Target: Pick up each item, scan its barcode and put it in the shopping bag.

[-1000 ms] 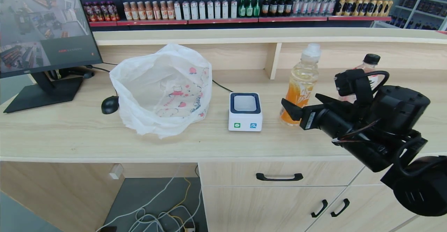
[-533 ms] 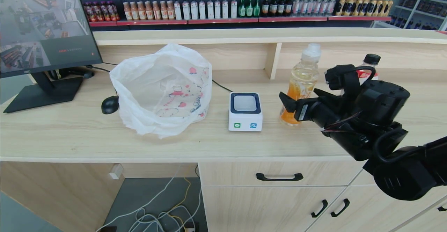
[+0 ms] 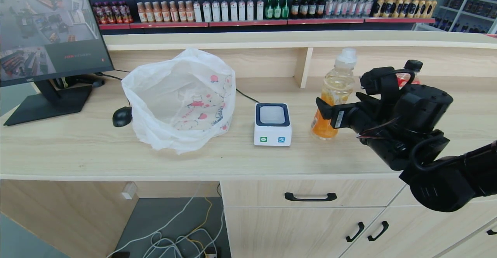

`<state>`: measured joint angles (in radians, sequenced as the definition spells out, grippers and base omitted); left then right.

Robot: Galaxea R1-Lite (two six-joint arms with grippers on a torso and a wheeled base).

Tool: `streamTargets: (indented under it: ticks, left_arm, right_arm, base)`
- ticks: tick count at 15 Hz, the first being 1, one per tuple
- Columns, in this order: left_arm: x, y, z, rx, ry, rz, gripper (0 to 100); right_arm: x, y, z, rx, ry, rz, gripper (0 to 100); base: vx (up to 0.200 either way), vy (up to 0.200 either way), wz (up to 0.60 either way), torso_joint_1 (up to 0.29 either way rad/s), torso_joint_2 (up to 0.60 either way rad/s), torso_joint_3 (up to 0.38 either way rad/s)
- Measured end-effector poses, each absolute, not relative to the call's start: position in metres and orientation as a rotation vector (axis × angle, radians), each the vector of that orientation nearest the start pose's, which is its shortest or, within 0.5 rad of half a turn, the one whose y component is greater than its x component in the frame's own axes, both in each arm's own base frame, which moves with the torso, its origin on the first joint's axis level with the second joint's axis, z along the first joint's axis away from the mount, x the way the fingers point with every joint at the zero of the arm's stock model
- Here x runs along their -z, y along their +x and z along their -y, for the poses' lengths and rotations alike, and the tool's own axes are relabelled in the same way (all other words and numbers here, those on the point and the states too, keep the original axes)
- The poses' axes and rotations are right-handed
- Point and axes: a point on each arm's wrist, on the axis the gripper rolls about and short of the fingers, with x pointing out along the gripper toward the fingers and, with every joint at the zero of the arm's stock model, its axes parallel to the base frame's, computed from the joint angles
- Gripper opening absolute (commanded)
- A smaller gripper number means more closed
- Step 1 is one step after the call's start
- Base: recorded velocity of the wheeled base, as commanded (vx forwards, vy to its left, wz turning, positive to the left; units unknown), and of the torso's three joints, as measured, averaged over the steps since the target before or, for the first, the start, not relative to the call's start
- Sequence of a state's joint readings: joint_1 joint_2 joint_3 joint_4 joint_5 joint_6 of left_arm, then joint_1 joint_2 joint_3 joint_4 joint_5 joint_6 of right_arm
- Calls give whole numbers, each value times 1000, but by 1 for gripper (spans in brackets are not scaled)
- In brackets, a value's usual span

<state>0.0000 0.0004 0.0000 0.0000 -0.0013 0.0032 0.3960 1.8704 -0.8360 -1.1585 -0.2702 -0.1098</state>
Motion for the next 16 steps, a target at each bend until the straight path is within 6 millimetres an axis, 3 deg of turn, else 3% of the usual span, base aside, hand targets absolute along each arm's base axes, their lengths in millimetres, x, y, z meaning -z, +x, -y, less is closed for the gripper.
streamTargets:
  ticks: [16]
  left_arm:
    - [-75, -23, 0, 1, 3, 0, 100]
  right_arm:
    - [-182, 345, -129, -105, -71, 160, 100]
  base:
    - [0, 0, 0, 0, 0, 0]
